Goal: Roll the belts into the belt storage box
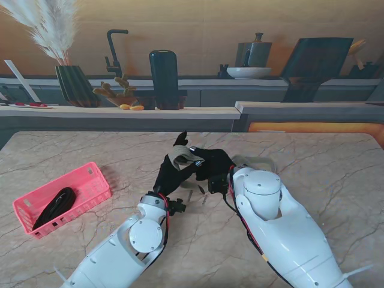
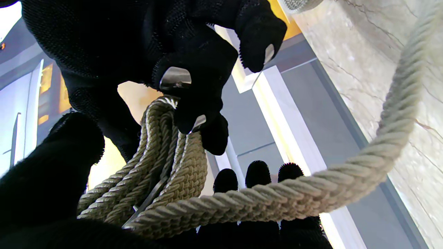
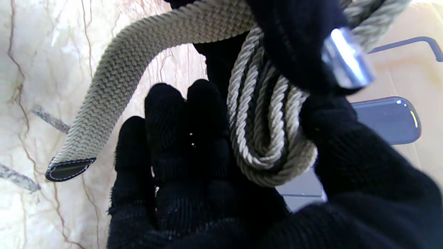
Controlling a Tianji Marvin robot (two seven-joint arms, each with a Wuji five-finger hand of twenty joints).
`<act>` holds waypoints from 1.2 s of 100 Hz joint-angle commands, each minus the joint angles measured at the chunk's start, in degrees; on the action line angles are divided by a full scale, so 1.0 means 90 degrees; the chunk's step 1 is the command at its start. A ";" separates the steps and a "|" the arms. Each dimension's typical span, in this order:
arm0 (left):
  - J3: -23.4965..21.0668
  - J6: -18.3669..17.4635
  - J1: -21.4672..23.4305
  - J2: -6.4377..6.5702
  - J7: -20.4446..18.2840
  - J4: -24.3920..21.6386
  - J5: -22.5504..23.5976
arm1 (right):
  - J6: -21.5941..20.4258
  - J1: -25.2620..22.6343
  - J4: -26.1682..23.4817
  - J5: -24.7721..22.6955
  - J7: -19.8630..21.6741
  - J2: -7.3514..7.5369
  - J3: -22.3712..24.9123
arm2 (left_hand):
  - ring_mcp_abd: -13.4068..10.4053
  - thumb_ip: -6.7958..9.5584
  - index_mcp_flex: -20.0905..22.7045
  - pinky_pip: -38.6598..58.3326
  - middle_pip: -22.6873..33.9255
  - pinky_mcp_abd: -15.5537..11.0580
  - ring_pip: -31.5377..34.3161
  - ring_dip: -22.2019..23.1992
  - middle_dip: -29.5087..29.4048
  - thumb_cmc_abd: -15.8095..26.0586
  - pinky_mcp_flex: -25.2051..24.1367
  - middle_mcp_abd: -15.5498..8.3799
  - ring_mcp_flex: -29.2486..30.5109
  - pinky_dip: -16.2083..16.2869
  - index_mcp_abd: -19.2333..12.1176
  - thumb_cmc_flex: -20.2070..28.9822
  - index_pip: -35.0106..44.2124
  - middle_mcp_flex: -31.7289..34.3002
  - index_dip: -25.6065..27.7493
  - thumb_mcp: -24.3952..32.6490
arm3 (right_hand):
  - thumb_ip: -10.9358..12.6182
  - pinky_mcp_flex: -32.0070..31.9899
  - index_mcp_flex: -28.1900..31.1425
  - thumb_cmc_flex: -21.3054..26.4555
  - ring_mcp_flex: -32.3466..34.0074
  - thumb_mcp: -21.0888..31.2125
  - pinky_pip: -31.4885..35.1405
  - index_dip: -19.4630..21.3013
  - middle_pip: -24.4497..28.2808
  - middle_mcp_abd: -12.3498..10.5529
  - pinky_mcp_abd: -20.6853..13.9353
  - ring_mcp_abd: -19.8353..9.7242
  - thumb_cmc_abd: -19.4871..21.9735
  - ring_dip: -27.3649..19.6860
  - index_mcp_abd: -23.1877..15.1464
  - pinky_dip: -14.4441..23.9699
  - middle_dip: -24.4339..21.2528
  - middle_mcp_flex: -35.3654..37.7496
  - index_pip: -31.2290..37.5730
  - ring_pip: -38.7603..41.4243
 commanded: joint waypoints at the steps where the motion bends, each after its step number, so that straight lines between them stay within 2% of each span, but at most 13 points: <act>1: 0.0027 -0.0060 0.0052 -0.0082 0.0034 -0.0206 0.0037 | 0.0083 -0.0013 0.0049 0.0090 0.0112 -0.0082 -0.0078 | -0.0329 0.0075 -0.0068 0.0165 0.0237 -0.0189 0.0066 -0.0095 -0.0004 -0.0009 0.0123 -0.0379 0.0263 0.0030 -0.0262 0.0183 0.0288 0.0361 0.0475 0.0047 | 0.0276 -0.0017 0.0342 0.1039 -0.0146 0.1024 0.0199 0.0207 0.0218 0.0055 -0.0099 -0.0045 0.0594 0.0097 -0.1595 0.0183 0.0128 0.0032 0.0913 0.0233; 8: 0.0017 -0.0054 0.0098 -0.0109 0.0113 -0.0270 -0.0013 | 0.0118 0.0004 0.0080 0.0285 0.0148 -0.0095 -0.0075 | -0.0401 0.0085 0.0000 0.0466 0.0508 -0.0156 0.0285 -0.0062 0.0065 0.0068 0.0304 -0.0662 0.0614 0.0170 -0.0135 0.0410 0.1103 0.0998 0.0968 0.0202 | 0.0277 -0.0006 0.0316 0.1040 -0.0156 0.0986 0.0211 0.0209 0.0243 0.0048 -0.0107 -0.0057 0.0633 0.0107 -0.1591 0.0196 0.0140 0.0016 0.0898 0.0251; 16: 0.0010 -0.0077 0.0137 -0.0137 0.0245 -0.0323 0.0005 | 0.0177 0.0019 0.0100 0.0430 0.0110 -0.0126 -0.0077 | -0.0440 0.0082 0.0021 0.0889 0.0729 -0.0040 0.0594 -0.0027 0.0186 0.0188 0.0508 -0.0895 0.0980 0.0360 -0.0137 0.0746 0.3176 0.1791 0.1432 0.0229 | 0.0288 -0.0014 0.0279 0.1047 -0.0167 0.0923 0.0215 0.0214 0.0272 0.0056 -0.0095 -0.0045 0.0680 0.0114 -0.1570 0.0211 0.0152 -0.0007 0.0880 0.0265; 21: 0.0003 -0.0107 0.0155 -0.0148 0.0322 -0.0348 0.0049 | 0.0183 0.0029 0.0118 0.0473 0.0094 -0.0137 -0.0084 | -0.0434 0.0073 0.0406 0.1146 0.0830 0.0035 0.0789 -0.0002 0.0235 0.0286 0.0684 -0.0951 0.1261 0.0470 -0.0295 0.0908 0.4031 0.2288 0.1460 0.0192 | 0.0296 -0.0008 0.0247 0.1030 -0.0176 0.0867 0.0219 0.0207 0.0281 0.0035 -0.0102 -0.0056 0.0741 0.0114 -0.1576 0.0219 0.0154 -0.0017 0.0858 0.0264; 39: -0.0058 -0.0190 0.0292 -0.0135 0.0291 -0.0558 -0.0087 | 0.0218 0.0027 0.0146 0.0634 0.0031 -0.0169 -0.0070 | -0.0365 0.0074 0.1633 0.1491 0.1104 0.0248 0.1163 0.0046 0.0341 0.0712 0.0936 -0.1004 0.1838 0.0612 -0.0882 0.1387 0.4888 0.3417 0.1459 -0.0071 | 0.0399 -0.0050 0.0153 0.1063 -0.0239 0.0433 0.0193 0.0185 0.0253 0.0028 -0.0090 -0.0036 0.1002 0.0087 -0.1575 0.0250 0.0108 -0.0053 0.0821 0.0197; 45: -0.0078 -0.0187 0.0337 -0.0130 0.0219 -0.0635 -0.0237 | 0.0230 0.0028 0.0154 0.0632 0.0055 -0.0163 -0.0070 | -0.0328 -0.0153 0.1971 0.1553 0.1139 0.0270 0.1218 0.0059 0.0358 0.0654 0.0969 -0.0977 0.1941 0.0633 -0.1220 0.2088 0.5190 0.3579 0.1231 -0.0850 | 0.0443 -0.0064 0.0133 0.1113 -0.0251 0.0179 0.0189 0.0186 0.0219 0.0030 -0.0067 -0.0023 0.1128 0.0074 -0.1596 0.0268 0.0077 -0.0055 0.0827 0.0167; 49: -0.0090 -0.0180 0.0366 -0.0130 0.0175 -0.0685 -0.0350 | 0.0259 0.0030 0.0157 0.0632 0.0088 -0.0157 -0.0068 | -0.0308 -0.0032 0.2125 0.1595 0.1183 0.0271 0.1266 0.0086 0.0371 0.0811 0.1011 -0.0972 0.2041 0.0644 -0.1442 0.2787 0.5492 0.3717 0.1076 -0.1734 | 0.0455 -0.0065 0.0124 0.1082 -0.0273 0.0107 0.0188 0.0181 0.0215 0.0048 -0.0066 -0.0003 0.1192 0.0073 -0.1561 0.0273 0.0072 -0.0064 0.0821 0.0157; 61: -0.0116 -0.0151 0.0442 -0.0134 0.0076 -0.0818 -0.0638 | 0.0455 0.0054 0.0184 0.0644 0.0218 -0.0145 -0.0068 | -0.0276 0.0151 0.2593 0.1648 0.1218 0.0311 0.1297 0.0171 0.0377 0.1678 0.1021 -0.0968 0.2137 0.0671 -0.1724 0.3989 0.5786 0.3898 0.1019 -0.2900 | 0.0572 -0.0085 0.0101 0.1075 -0.0312 -0.0288 0.0208 0.0155 0.0206 0.0143 -0.0017 0.0101 0.1402 0.0087 -0.1417 0.0305 0.0056 -0.0080 0.0793 0.0176; 66: -0.0125 -0.0123 0.0467 -0.0132 0.0041 -0.0868 -0.0723 | 0.0515 0.0076 0.0220 0.0634 0.0270 -0.0142 -0.0081 | -0.0303 0.0207 0.2558 0.1645 0.1192 0.0328 0.1261 0.0158 0.0364 0.2033 0.0998 -0.0994 0.2117 0.0672 -0.1696 0.4482 0.5837 0.3902 0.1011 -0.3470 | 0.0584 -0.0083 0.0071 0.1001 -0.0340 -0.0345 0.0225 0.0144 0.0200 0.0160 -0.0014 0.0109 0.1527 0.0086 -0.1344 0.0313 0.0053 -0.0106 0.0745 0.0173; 80: -0.0144 -0.0027 0.0514 -0.0126 -0.0004 -0.0974 -0.0853 | 0.0806 0.0137 0.0300 0.0746 0.0468 -0.0135 -0.0070 | -0.0372 0.0117 0.2288 0.1706 0.1144 0.0351 0.1255 0.0148 0.0334 0.2408 0.1046 -0.1004 0.2182 0.0698 -0.1488 0.4811 0.5955 0.3918 0.1240 -0.3680 | 0.0804 -0.0161 0.0255 0.0520 -0.0479 -0.0773 0.0293 0.0543 0.0190 0.0333 0.0065 0.0278 0.1918 0.0067 -0.0936 0.0306 0.0023 -0.0224 0.0038 0.0186; 88: -0.0159 0.0030 0.0544 -0.0129 0.0001 -0.1043 -0.0914 | 0.1002 0.0179 0.0346 0.0755 0.0857 -0.0058 -0.0056 | -0.0361 0.0098 0.2116 0.1762 0.1154 0.0351 0.1287 0.0152 0.0339 0.2544 0.1082 -0.0955 0.2224 0.0722 -0.1356 0.4965 0.6063 0.3923 0.1393 -0.3721 | 0.1196 -0.0389 0.0381 -0.0064 -0.0803 -0.1134 0.0207 0.1557 0.0131 0.0493 0.0043 0.0379 0.2307 0.0091 -0.0624 0.0325 0.0005 -0.0527 -0.1101 0.0110; 91: -0.0168 0.0052 0.0555 -0.0130 0.0009 -0.1067 -0.0931 | 0.1053 0.0193 0.0360 0.0735 0.0999 -0.0022 -0.0056 | -0.0346 0.0091 0.2049 0.1794 0.1177 0.0354 0.1330 0.0164 0.0349 0.2590 0.1104 -0.0834 0.2260 0.0735 -0.1278 0.5033 0.6118 0.3939 0.1450 -0.3737 | 0.1235 -0.0426 0.0364 -0.0162 -0.0871 -0.1203 0.0198 0.1674 0.0130 0.0524 0.0037 0.0397 0.2365 0.0102 -0.0580 0.0339 0.0009 -0.0591 -0.1221 0.0108; 120: -0.0334 0.0138 0.0646 -0.0126 0.0122 -0.1239 -0.1009 | 0.1339 0.0283 0.0303 -0.0492 0.1632 0.0280 -0.0193 | -0.0009 0.0085 0.1944 0.2247 0.1705 0.0317 0.2046 0.0346 0.0563 0.2660 0.1461 -0.0520 0.2868 0.0908 -0.0847 0.5262 0.6315 0.4545 0.1410 -0.3813 | 0.1324 -0.0559 0.0082 -0.0975 -0.1267 -0.1457 0.0207 0.1738 0.0018 0.0817 0.0228 0.0641 0.1786 0.0040 -0.0215 0.0428 -0.0048 -0.1067 -0.1977 -0.0052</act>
